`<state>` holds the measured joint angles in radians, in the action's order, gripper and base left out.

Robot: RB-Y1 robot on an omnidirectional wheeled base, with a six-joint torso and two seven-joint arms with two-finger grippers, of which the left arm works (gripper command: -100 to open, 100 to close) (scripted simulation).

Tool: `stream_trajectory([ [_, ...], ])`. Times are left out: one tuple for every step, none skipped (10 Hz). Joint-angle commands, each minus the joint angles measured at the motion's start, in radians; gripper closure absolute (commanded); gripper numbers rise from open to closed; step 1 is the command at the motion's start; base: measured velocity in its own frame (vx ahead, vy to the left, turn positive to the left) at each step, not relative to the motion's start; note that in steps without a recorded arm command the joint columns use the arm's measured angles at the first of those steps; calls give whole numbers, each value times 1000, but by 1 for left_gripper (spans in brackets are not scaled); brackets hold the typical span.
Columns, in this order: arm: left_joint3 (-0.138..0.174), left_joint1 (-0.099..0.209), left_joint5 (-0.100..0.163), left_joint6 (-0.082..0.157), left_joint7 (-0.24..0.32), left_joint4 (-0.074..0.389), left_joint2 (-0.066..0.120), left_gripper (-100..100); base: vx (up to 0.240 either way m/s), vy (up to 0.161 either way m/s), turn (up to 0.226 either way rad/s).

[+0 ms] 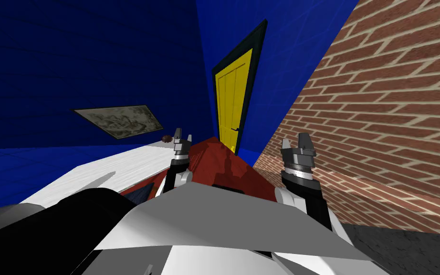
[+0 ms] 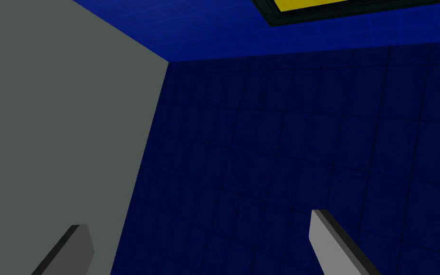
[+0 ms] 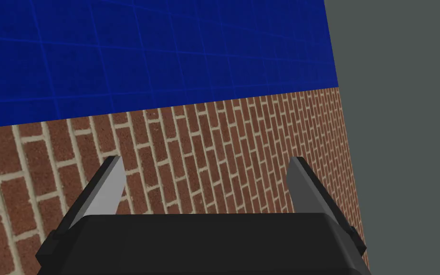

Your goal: Push the door open

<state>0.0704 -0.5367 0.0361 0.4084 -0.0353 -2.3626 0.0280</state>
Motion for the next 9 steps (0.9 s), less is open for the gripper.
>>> stream_trajectory([
  [-7, 14, 1, 8, 2, 34, 6, -100, 85, -87, 120],
  [-7, 14, 1, 8, 2, 34, 6, -100, -43, -70, -197],
  [-12, 25, 2, 14, 4, 60, 10, -100, 36, 38, -95],
  [-14, 30, 2, 17, 5, 73, 12, -100, 119, 90, -36],
  [-19, 42, 3, 23, 6, 101, 17, -100, 159, 107, -51],
  [-23, 50, 3, 28, 7, 119, 19, -100, 134, 71, -61],
  [-27, 58, 4, 32, 9, 138, 21, -100, 100, 15, -52],
  [-30, 65, 4, 36, 10, 156, 24, -100, 79, -16, -57],
  [-34, 73, 5, 41, 11, 175, 26, -100, 66, -21, -54],
])
